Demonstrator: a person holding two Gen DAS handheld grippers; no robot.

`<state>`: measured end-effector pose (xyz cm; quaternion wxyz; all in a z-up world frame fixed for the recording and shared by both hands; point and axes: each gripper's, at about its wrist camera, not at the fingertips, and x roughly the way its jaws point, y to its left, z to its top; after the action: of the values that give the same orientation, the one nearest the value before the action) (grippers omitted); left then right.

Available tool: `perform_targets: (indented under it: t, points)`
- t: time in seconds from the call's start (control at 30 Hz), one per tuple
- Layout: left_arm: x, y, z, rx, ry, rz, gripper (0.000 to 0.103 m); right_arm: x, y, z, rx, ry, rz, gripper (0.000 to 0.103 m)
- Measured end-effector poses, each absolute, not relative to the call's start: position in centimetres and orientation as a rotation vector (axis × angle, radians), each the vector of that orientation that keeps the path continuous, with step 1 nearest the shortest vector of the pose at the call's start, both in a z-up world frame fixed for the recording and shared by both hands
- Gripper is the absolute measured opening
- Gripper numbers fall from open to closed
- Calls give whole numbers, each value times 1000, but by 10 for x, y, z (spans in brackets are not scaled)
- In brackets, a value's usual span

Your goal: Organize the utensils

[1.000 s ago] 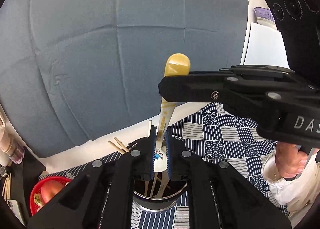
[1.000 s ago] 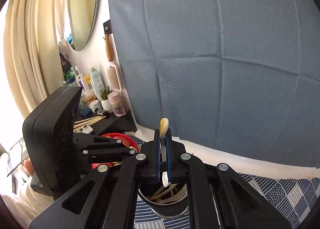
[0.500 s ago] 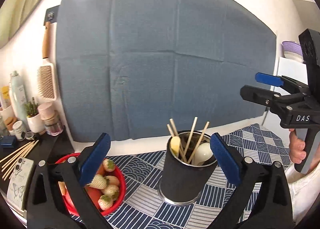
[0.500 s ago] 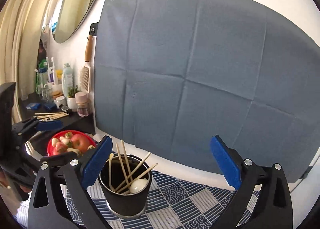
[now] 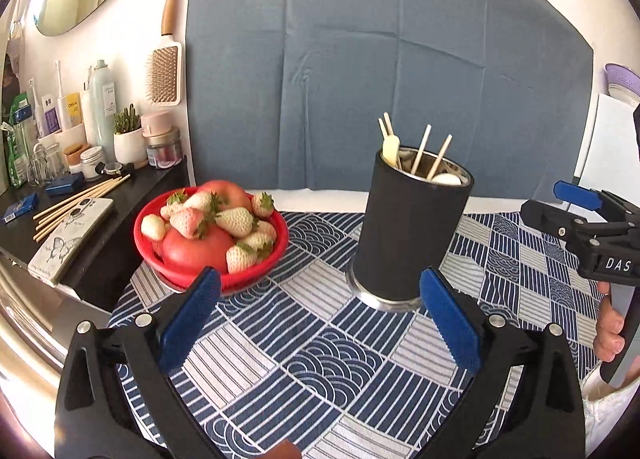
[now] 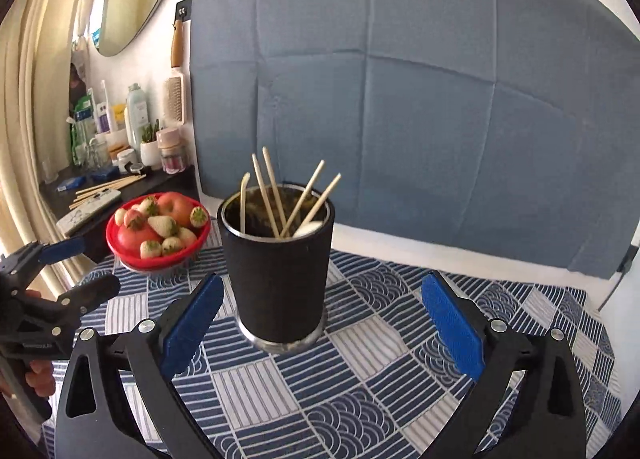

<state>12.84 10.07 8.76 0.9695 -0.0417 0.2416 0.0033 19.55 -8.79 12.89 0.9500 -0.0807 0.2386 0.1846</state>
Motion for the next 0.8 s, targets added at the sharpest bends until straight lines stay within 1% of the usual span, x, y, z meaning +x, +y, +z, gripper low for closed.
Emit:
perform_targets:
  t: [0.13, 0.27, 0.4, 0.63, 0.8]
  points:
    - [110, 84, 73, -56, 488, -5, 97, 176, -104, 98, -85, 523, 355, 95]
    - [94, 72, 62, -66, 477, 17, 97, 158, -127, 78, -7, 509, 306, 95]
    - [81, 61, 50, -69, 468, 38, 97, 145, -138, 60, -52, 528, 266, 95]
    - [72, 56, 33, -62, 482, 47, 97, 128, -152, 39, -37, 561, 252, 95]
    - [67, 56, 28, -62, 474, 38, 97, 120, -156, 44, -15, 513, 270, 95]
